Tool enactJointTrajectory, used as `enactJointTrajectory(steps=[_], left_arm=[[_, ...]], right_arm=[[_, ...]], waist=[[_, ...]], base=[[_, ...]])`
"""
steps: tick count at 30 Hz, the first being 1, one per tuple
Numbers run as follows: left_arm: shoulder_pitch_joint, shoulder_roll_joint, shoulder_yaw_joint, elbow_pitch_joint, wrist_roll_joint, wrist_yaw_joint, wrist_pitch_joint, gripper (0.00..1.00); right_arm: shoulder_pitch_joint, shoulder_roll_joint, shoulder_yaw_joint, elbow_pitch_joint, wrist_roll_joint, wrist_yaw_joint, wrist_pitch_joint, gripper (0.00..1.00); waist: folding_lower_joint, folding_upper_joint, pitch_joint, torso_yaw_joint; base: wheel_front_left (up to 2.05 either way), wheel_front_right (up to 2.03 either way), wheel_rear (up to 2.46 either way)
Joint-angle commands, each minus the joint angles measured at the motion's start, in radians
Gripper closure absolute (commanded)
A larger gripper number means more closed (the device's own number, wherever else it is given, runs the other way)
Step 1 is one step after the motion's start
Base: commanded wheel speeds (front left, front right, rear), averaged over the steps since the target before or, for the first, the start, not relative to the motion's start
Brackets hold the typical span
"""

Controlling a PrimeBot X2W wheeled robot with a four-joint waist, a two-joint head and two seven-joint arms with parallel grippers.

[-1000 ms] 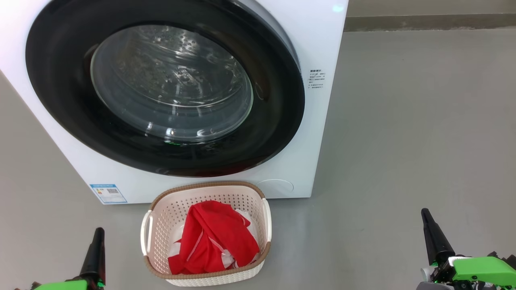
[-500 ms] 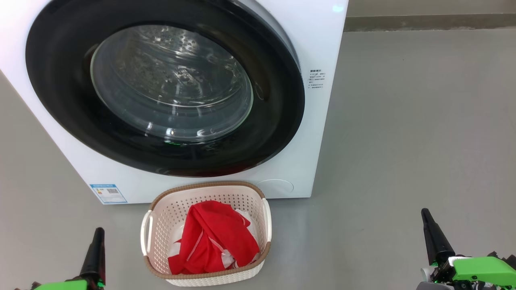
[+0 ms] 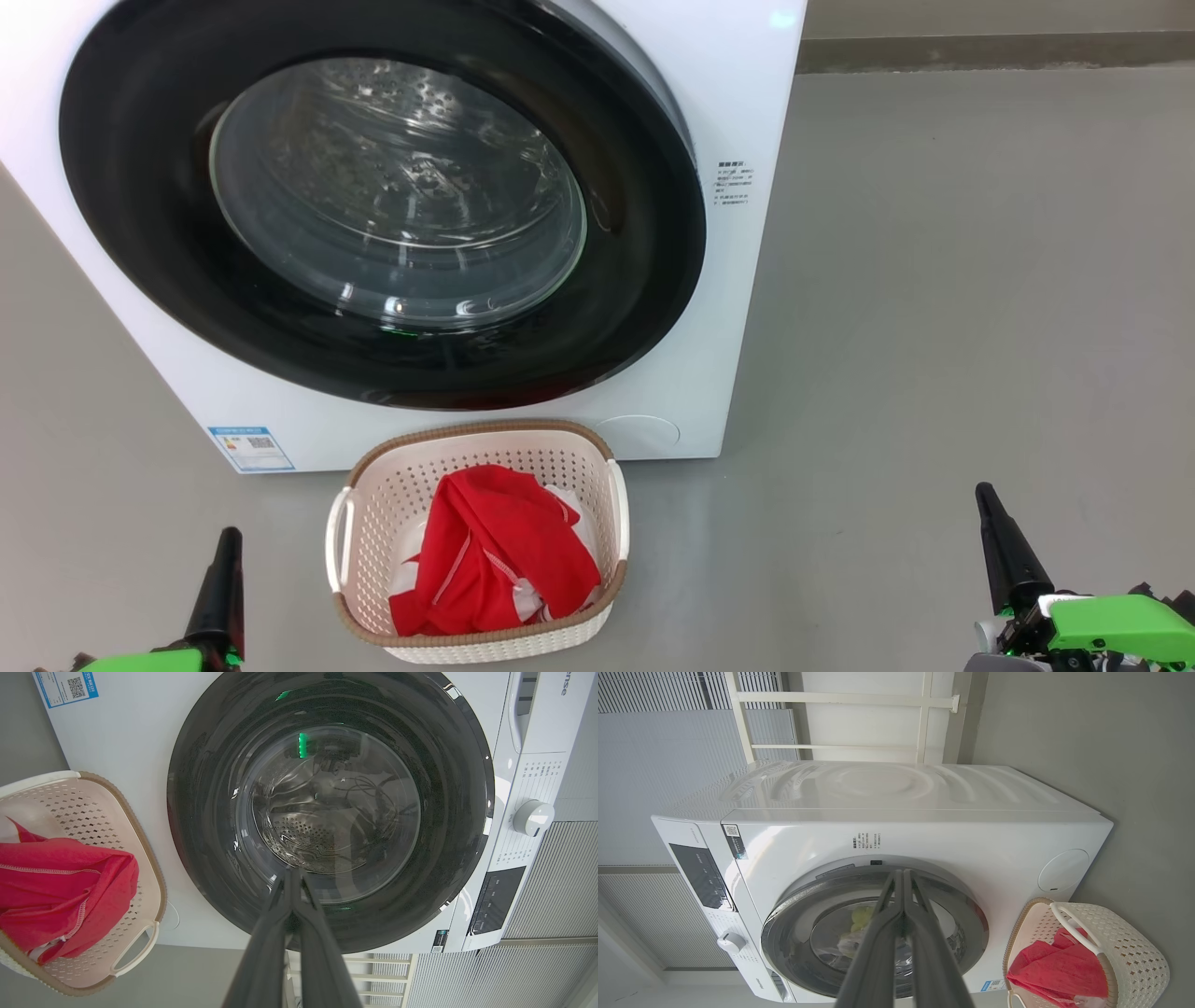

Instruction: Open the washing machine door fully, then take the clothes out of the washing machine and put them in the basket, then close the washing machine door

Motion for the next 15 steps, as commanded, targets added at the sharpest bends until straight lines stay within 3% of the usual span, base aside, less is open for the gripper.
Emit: enactJointTrajectory(steps=[1, 15], left_arm=[[-0.038, 0.015, 0.032, -0.027, -0.004, -0.003, 0.003, 1.0], [-0.038, 0.015, 0.032, -0.027, -0.004, -0.003, 0.003, 1.0]], right_arm=[[-0.041, -0.003, 0.022, -0.03, 0.003, 0.002, 0.008, 1.0], [-0.041, -0.003, 0.022, -0.03, 0.003, 0.002, 0.008, 1.0]], waist=[[0.0, 0.0, 0.0, 0.0], [0.0, 0.0, 0.0, 0.0]], base=[[0.0, 0.0, 0.0], [0.0, 0.0, 0.0]])
